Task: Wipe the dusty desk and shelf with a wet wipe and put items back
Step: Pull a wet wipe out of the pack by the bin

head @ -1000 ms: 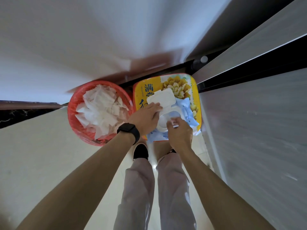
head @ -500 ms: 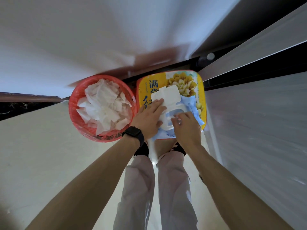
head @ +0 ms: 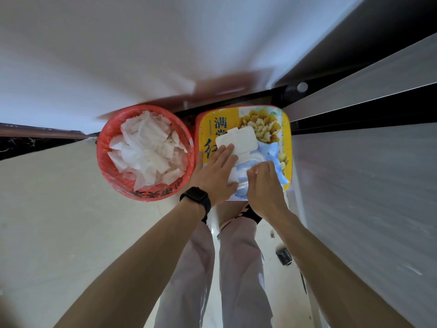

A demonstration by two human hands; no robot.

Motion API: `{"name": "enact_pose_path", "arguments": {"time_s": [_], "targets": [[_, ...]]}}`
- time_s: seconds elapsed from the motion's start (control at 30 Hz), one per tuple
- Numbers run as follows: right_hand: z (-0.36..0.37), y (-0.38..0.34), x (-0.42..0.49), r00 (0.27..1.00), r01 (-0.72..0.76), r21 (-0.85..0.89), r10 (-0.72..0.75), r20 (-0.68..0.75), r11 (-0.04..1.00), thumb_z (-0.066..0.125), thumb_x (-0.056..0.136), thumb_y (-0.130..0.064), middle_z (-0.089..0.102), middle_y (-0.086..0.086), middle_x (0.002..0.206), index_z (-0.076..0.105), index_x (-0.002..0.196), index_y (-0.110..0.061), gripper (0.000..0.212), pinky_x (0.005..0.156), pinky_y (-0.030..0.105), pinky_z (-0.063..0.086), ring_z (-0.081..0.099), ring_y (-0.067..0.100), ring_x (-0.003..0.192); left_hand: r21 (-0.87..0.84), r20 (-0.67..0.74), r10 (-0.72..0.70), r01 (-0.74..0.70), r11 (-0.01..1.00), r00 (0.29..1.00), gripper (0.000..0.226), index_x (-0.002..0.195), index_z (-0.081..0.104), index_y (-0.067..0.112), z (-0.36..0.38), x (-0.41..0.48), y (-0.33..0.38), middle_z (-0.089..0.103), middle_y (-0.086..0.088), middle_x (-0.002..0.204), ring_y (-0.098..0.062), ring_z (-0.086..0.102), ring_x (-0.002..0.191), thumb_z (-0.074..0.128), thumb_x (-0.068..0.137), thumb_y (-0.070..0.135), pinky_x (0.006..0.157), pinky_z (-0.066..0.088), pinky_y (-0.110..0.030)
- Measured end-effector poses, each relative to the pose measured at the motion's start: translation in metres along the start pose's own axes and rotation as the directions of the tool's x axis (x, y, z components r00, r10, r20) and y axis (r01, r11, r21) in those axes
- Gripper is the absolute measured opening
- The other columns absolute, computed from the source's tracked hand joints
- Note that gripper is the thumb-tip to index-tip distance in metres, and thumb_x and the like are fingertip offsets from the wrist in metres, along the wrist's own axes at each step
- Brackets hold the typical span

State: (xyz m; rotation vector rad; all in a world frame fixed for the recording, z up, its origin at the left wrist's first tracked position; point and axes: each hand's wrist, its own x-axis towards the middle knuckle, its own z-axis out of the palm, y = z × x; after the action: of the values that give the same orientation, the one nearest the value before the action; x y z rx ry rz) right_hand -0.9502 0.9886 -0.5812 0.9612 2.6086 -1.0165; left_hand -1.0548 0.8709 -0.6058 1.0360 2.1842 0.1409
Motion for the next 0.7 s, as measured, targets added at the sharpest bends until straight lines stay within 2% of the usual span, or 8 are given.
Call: {"name": "enact_pose_path", "arguments": {"time_s": [0.07,0.17,0.23,0.3,0.4,0.5,0.6,0.7], "targets": [[-0.016,-0.011,-0.009,0.994,-0.109,0.169,0.113,-0.015,0.980,0.042,0.103,-0.014,0.051,0.008,0.109,0.052,0.102,-0.002,0.016,0.085,0.026,0.044,0.051,0.021,0.099,0.005,0.008,-0.002,0.002,1.000,1.000,0.066,0.148,0.028,0.029,0.000,0.000,-0.001,-0.001,0.010,0.166,-0.010,-0.002,0.152,0.052,0.091,0.051,0.119,-0.005,-0.058],[-0.046,-0.023,-0.019,0.940,-0.279,0.419,0.336,-0.068,0.864,0.041,0.105,-0.019,0.059,-0.007,0.116,0.048,0.103,-0.013,0.010,0.079,0.008,0.041,0.057,-0.001,0.103,-0.030,0.023,-0.007,0.008,1.000,1.000,0.066,0.146,0.030,0.030,-0.004,0.000,0.000,0.000,0.011,0.166,-0.009,-0.001,0.152,0.054,0.088,0.050,0.119,-0.005,-0.058],[-0.065,-0.025,-0.026,0.871,-0.359,0.512,0.477,-0.117,0.781,0.039,0.106,-0.022,0.064,-0.008,0.106,0.046,0.103,-0.013,0.012,0.073,0.015,0.046,0.059,-0.004,0.089,-0.043,0.052,-0.008,0.011,0.999,0.999,0.068,0.147,0.029,0.030,-0.009,0.000,0.001,0.000,0.011,0.166,-0.009,-0.001,0.152,0.056,0.087,0.047,0.120,-0.006,-0.057],[-0.082,-0.028,-0.033,0.782,-0.386,0.544,0.577,-0.236,0.745,0.041,0.105,-0.023,0.061,0.001,0.096,0.046,0.101,-0.013,0.011,0.077,0.031,0.046,0.059,0.016,0.085,0.006,0.075,0.000,-0.001,1.000,0.997,0.072,0.150,0.025,0.030,-0.014,0.001,0.000,-0.001,0.012,0.166,-0.009,-0.001,0.152,0.056,0.087,0.047,0.118,-0.006,-0.057],[-0.096,-0.028,-0.041,0.663,-0.396,0.587,0.662,-0.349,0.706,0.042,0.104,-0.019,0.059,-0.001,0.089,0.045,0.095,-0.016,0.009,0.078,0.037,0.043,0.054,0.024,0.086,0.064,0.085,0.007,-0.012,0.998,0.996,0.070,0.150,0.025,0.030,-0.021,0.001,0.001,0.000,0.012,0.166,-0.010,0.001,0.152,0.055,0.090,0.049,0.118,-0.004,-0.058],[-0.104,-0.023,-0.046,0.514,-0.409,0.693,0.778,-0.362,0.593,0.042,0.102,-0.018,0.063,-0.004,0.083,0.045,0.087,-0.023,0.016,0.076,0.043,0.047,0.059,0.023,0.076,0.090,0.072,0.010,-0.016,0.996,0.997,0.057,0.147,0.033,0.024,-0.027,0.003,0.008,0.010,0.004,0.166,-0.017,0.009,0.152,0.047,0.096,0.047,0.118,0.002,-0.057],[-0.107,-0.018,-0.051,0.457,-0.392,0.757,0.825,-0.332,0.522,0.044,0.101,-0.017,0.060,-0.008,0.074,0.043,0.081,-0.028,0.022,0.072,0.042,0.047,0.057,0.020,0.066,0.143,-0.114,0.186,-0.170,0.975,0.976,0.034,0.119,0.058,0.014,-0.029,0.002,0.011,0.048,-0.013,0.143,-0.034,0.044,0.133,0.055,0.094,0.036,0.108,0.029,-0.052],[-0.106,-0.016,-0.061,0.483,-0.414,0.739,0.816,-0.316,0.531,0.045,0.101,-0.014,0.060,-0.008,0.074,0.043,0.082,-0.027,0.023,0.071,0.033,0.044,0.056,0.015,0.068,0.243,-0.209,0.469,-0.419,0.875,0.858,0.016,0.099,0.066,0.014,-0.020,0.001,0.008,0.061,-0.010,0.120,-0.034,0.057,0.113,0.064,0.087,0.025,0.094,0.044,-0.048]]}}
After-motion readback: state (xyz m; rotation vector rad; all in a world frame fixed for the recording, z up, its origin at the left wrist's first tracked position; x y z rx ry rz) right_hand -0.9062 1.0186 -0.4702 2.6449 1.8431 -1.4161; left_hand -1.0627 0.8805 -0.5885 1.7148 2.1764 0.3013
